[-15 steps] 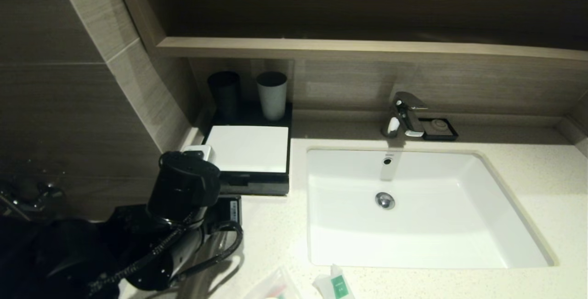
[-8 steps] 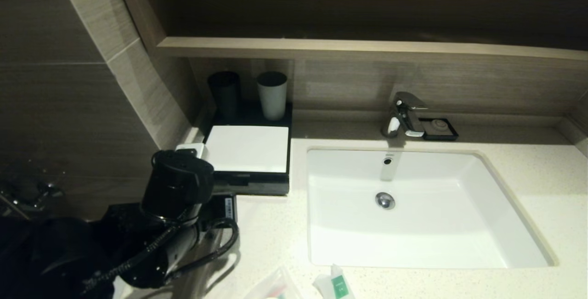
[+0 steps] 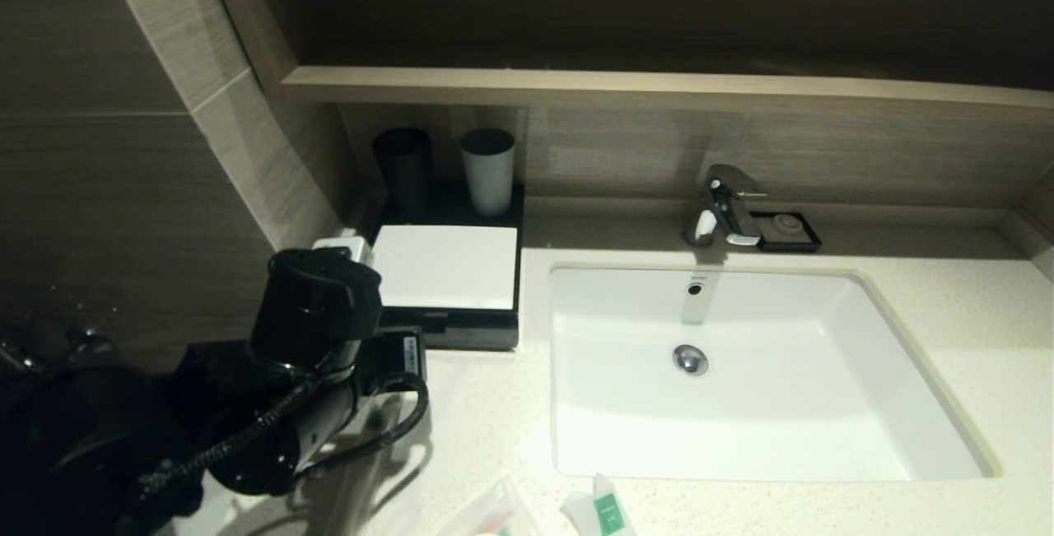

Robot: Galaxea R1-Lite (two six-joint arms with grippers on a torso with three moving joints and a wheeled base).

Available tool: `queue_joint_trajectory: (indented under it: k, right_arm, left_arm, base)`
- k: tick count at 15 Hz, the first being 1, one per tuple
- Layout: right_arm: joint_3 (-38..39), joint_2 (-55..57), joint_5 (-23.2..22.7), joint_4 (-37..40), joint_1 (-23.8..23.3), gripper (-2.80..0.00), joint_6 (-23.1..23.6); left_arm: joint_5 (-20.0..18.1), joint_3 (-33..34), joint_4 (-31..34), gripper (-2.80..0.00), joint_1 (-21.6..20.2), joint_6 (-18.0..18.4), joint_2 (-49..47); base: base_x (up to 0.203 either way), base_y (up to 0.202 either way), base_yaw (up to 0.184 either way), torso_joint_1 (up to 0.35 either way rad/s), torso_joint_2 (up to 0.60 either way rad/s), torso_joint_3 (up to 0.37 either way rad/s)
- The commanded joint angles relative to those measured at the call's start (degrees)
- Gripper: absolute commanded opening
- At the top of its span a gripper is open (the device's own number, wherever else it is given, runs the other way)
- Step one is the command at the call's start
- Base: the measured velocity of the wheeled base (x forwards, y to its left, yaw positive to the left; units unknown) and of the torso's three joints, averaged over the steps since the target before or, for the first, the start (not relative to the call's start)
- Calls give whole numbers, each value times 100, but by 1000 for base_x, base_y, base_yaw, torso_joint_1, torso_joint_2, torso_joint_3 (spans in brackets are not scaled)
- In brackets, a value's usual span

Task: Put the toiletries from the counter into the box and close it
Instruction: Open the drawer

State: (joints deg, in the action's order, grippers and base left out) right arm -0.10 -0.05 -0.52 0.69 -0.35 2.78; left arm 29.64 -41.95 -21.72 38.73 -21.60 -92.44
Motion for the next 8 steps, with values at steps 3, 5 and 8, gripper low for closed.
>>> queue_joint_trajectory:
  k: [3,5,8]
  right_arm:
    - [1,-1,-2,1,0,-280,3]
    - [1,-4,0,1,0,-280,3]
    - [1,0,0,1,0,-280,3]
  left_arm:
    - [29,-448,175,-280,7,-33,-214]
    - [33,-566,263,-280,3,-46,-300]
    - [130,-778,456,-280,12,-124,-402]
  base:
    - [0,0,0,0,0,0]
    - [0,0,0,0,0,0]
    - [0,0,0,0,0,0]
